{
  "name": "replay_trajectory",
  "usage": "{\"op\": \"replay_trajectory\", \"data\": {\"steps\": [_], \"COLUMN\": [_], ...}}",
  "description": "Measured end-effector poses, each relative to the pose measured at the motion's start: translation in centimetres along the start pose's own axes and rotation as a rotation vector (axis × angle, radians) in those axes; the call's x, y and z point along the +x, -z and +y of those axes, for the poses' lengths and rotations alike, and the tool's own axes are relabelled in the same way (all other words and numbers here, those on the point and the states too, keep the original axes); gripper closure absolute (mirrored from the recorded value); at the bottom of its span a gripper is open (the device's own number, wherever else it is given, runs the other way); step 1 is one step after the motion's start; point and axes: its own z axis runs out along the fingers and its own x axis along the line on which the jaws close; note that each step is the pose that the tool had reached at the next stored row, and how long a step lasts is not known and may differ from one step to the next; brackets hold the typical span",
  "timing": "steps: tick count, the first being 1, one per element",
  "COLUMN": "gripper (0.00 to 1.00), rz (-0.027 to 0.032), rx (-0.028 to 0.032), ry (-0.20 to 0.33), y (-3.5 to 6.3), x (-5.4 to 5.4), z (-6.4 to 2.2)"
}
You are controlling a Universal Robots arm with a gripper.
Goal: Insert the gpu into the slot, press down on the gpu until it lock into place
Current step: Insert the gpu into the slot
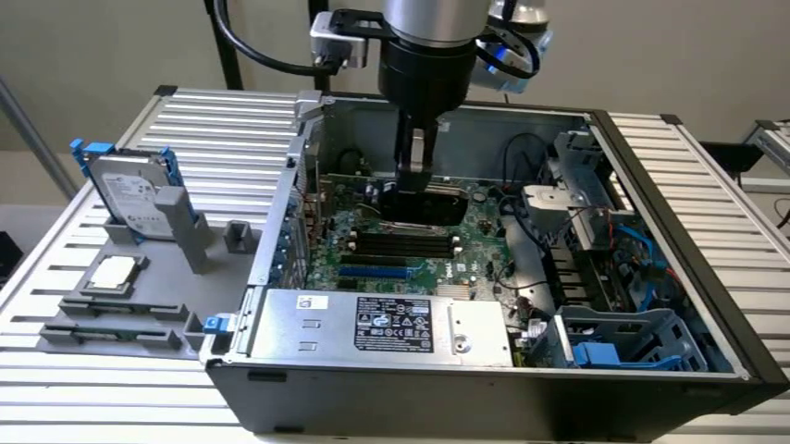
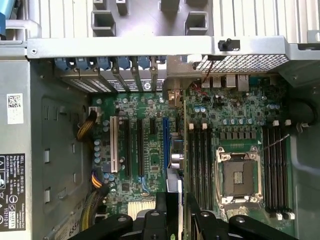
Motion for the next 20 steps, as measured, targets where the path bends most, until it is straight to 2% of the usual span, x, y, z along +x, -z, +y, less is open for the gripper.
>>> {"op": "replay_trajectory", "data": {"steps": [6, 20], "gripper": [0.74, 0.74], "rz": [-0.002, -0.0018], "rx": [-0.0006, -0.0017], "ry": [0.013, 0.034], "y": [-1.11, -3.65], "x": [0.3, 0.7], "z": [0.83, 1.52]}}
